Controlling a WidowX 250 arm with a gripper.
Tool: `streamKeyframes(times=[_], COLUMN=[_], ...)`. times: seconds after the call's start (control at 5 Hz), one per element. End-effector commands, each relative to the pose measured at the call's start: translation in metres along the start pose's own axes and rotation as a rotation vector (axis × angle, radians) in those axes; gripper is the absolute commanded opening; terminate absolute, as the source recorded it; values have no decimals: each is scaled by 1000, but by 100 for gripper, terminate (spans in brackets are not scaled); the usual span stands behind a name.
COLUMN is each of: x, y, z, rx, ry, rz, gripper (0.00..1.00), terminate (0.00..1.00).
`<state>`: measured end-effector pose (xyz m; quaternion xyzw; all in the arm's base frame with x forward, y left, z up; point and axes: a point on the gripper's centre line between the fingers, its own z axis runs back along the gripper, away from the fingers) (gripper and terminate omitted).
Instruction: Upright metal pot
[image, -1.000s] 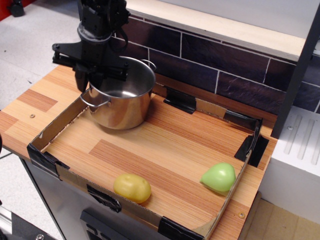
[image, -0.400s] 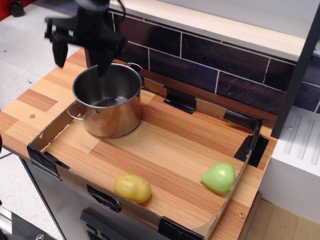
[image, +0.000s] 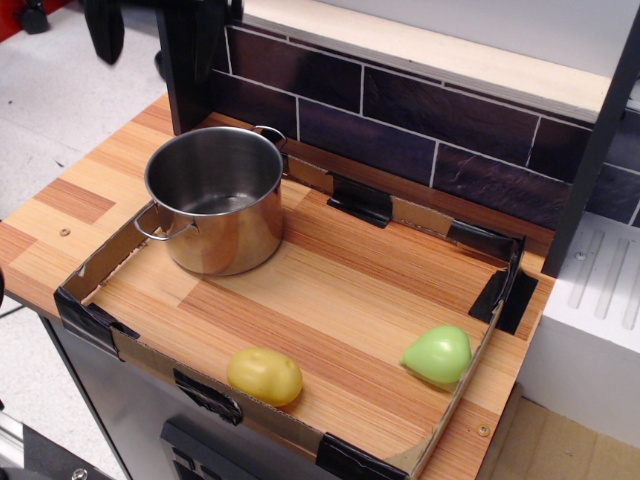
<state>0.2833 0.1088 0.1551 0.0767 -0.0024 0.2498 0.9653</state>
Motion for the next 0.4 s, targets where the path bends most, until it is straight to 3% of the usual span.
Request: streamKeyframes(times=[0.0, 0.2], x=[-3, -3], y=[10, 10], z=[46, 46], rx=[-80, -80], ry=[-57, -57], rz=[-9, -9], gripper=[100, 100], terminate=[0, 100])
